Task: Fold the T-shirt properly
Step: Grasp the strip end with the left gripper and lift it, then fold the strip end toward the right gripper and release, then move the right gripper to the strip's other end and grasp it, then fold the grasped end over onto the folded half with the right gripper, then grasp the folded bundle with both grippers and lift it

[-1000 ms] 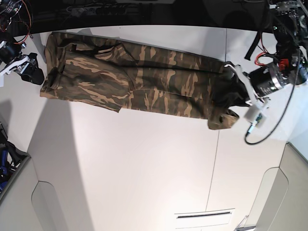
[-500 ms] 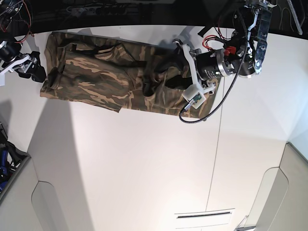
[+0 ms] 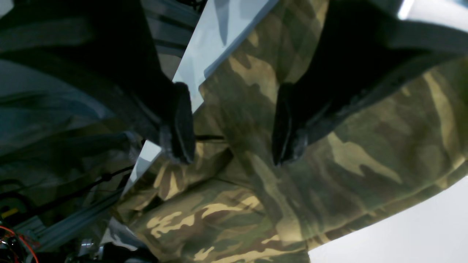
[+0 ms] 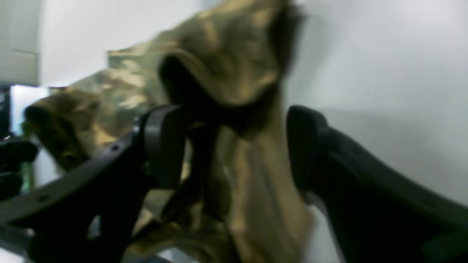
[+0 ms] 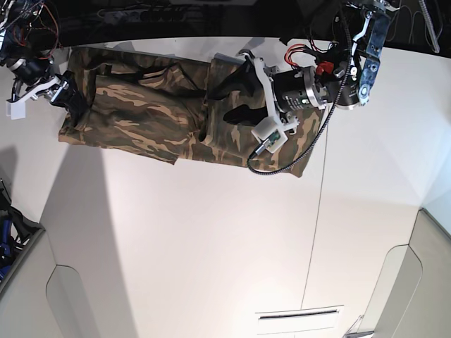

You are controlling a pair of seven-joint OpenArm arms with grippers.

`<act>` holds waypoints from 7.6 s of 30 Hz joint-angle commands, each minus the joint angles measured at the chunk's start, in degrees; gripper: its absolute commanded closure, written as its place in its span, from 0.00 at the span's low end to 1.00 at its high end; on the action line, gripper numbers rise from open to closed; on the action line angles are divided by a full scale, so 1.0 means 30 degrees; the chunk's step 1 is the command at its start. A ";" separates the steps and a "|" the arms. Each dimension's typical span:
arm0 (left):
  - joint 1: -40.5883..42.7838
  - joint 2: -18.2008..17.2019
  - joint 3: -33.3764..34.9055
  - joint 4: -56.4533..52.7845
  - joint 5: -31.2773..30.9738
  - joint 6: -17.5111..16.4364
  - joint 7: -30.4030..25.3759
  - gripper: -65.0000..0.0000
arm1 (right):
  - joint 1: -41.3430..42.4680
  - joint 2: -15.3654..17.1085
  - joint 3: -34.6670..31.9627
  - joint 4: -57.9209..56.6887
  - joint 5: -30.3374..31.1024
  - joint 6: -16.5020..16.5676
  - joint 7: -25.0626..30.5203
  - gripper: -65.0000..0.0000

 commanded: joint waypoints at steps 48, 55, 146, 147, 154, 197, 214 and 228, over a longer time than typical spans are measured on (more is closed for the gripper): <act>-0.0787 -0.0058 -0.2084 0.0313 -0.1690 -0.0252 0.1362 0.43 | 0.0058 0.1479 -0.0597 0.0182 0.3439 0.0423 -0.3388 0.34; -0.0780 -0.0058 -0.2084 0.0313 -0.1690 -0.0252 0.1370 0.43 | 0.0561 0.0539 -0.0743 0.0182 0.2914 0.0415 -0.3082 0.34; 0.1588 0.2688 -0.5326 -0.4007 -0.3796 -0.0252 0.1996 0.43 | 0.2630 -0.1705 -1.6648 1.0367 -0.4277 -0.0036 -0.0481 0.59; 0.1588 0.2557 -0.5326 -0.4007 -0.3993 -0.0252 0.2237 0.43 | 0.2637 -0.1705 -1.6633 1.0491 -0.4291 -0.0138 -0.0437 0.59; 0.1588 0.2331 -0.5326 -0.3854 -0.5778 -0.0252 0.3526 0.44 | 0.3198 -0.1690 -1.4513 1.1992 -0.5960 -0.0168 -0.0444 0.59; 0.0219 0.2375 -0.5326 -0.2273 -0.4248 -0.0252 0.2426 0.43 | -0.0634 -0.0124 -1.1023 1.1307 -0.0321 0.0182 -0.2295 1.00; 0.0219 0.2375 -0.5326 -0.2259 -0.4779 -0.0252 0.2790 1.00 | 0.3548 -0.0342 -1.0826 0.7111 -0.8699 -0.0525 0.3504 1.00; 0.0219 0.2361 -0.5326 -0.2259 -0.4532 -0.0252 0.2871 1.00 | 0.7082 -0.3293 -1.4258 0.0750 -0.7431 -0.0444 0.3636 1.00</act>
